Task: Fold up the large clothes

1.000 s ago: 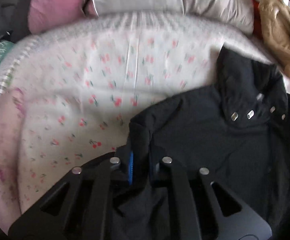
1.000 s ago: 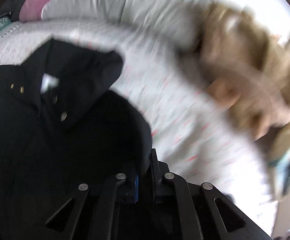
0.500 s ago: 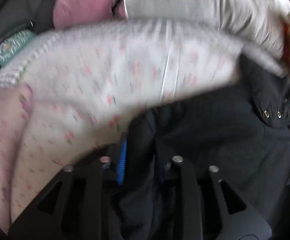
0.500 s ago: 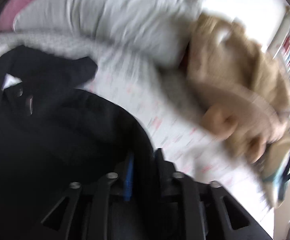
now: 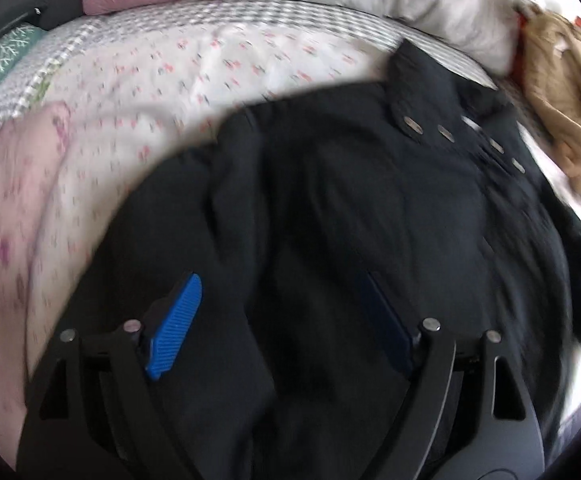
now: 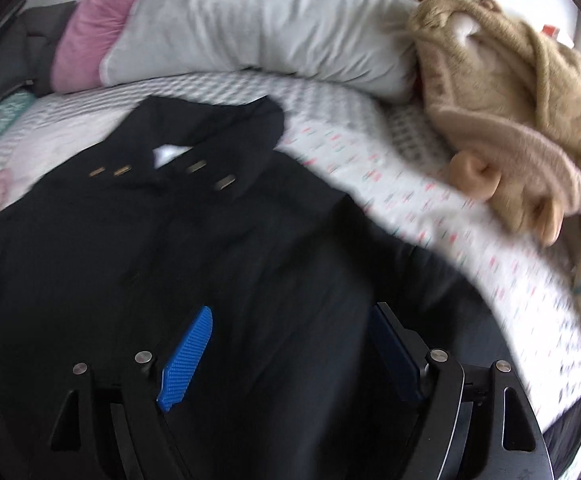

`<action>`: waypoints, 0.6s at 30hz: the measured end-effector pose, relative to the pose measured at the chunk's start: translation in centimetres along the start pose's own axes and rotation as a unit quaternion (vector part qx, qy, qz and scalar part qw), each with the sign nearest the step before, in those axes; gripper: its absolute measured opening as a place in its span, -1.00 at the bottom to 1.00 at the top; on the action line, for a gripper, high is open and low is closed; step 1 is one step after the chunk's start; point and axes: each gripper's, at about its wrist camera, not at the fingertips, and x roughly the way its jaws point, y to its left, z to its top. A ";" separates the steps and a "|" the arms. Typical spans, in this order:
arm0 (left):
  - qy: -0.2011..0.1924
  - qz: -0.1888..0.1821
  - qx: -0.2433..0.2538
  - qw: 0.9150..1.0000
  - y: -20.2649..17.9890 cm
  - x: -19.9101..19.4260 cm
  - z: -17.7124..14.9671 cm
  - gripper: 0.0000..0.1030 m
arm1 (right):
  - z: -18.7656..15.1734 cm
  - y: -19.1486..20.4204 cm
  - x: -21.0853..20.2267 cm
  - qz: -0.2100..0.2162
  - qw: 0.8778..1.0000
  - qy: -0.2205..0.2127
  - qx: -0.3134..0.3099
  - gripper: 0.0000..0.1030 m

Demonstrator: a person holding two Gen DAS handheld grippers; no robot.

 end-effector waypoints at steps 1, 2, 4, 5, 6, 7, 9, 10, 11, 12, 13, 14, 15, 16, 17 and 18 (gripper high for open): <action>-0.001 -0.003 0.008 1.000 -0.2 -1.1 -1.3 0.60 | -1.0 0.7 -1.0 0.013 1.000 0.005 -0.003 0.59; -0.004 0.001 0.015 1.000 -0.4 -2.1 -2.4 0.60 | -1.9 1.2 -1.8 0.024 1.000 0.009 -0.005 0.59; -0.009 0.012 0.024 1.000 -0.3 -4.0 -4.6 0.60 | -3.8 2.4 -3.4 0.042 0.999 0.017 -0.009 0.59; -0.012 0.017 0.022 1.000 0.0 -4.9 -5.6 0.60 | -4.8 3.1 -4.2 0.053 0.998 0.025 -0.008 0.59; -0.015 0.022 0.015 1.000 0.5 -5.7 -6.5 0.60 | -5.7 3.6 -4.8 0.064 0.997 0.030 -0.005 0.59; -0.017 0.027 0.003 0.999 1.1 -6.5 -7.5 0.60 | -6.6 4.2 -5.3 0.077 0.996 0.034 0.001 0.59; -0.015 0.036 -0.018 0.999 2.6 -7.7 -9.1 0.60 | -8.3 5.4 -5.8 0.099 0.994 0.055 0.009 0.59; -0.014 0.041 -0.027 0.999 3.4 -8.4 -9.9 0.60 | -8.9 5.9 -5.8 0.105 0.992 0.065 0.008 0.59; -0.014 0.046 -0.036 0.998 4.4 -8.8 -10.6 0.60 | -9.6 6.7 -6.0 0.112 0.991 0.073 0.003 0.59; -0.012 0.053 -0.046 0.997 5.6 -9.3 -11.4 0.60 | -10.3 7.5 -6.3 0.118 0.990 0.076 -0.004 0.59; -0.011 0.058 -0.054 0.997 6.4 -9.6 -11.9 0.60 | -10.7 8.1 -6.7 0.123 0.990 0.075 -0.011 0.59; -0.010 0.065 -0.067 0.996 7.8 -9.8 -12.6 0.60 | -11.3 8.8 -7.2 0.130 0.989 0.070 -0.018 0.59; -0.009 0.071 -0.079 0.994 8.8 -10.0 -13.1 0.60 | -11.7 9.3 -7.6 0.136 0.988 0.065 -0.021 0.59; -0.008 0.076 -0.096 0.992 10.2 -10.1 -13.9 0.60 | -12.1 9.6 -7.8 0.141 0.988 0.061 -0.021 0.59; -0.007 0.078 -0.113 0.991 11.4 -10.2 -14.6 0.60 | -12.5 10.0 -8.0 0.149 0.987 0.057 -0.018 0.59; -0.005 0.076 -0.136 0.988 13.0 -10.2 -15.5 0.60 | -12.8 10.2 -8.1 0.156 0.986 0.057 -0.013 0.59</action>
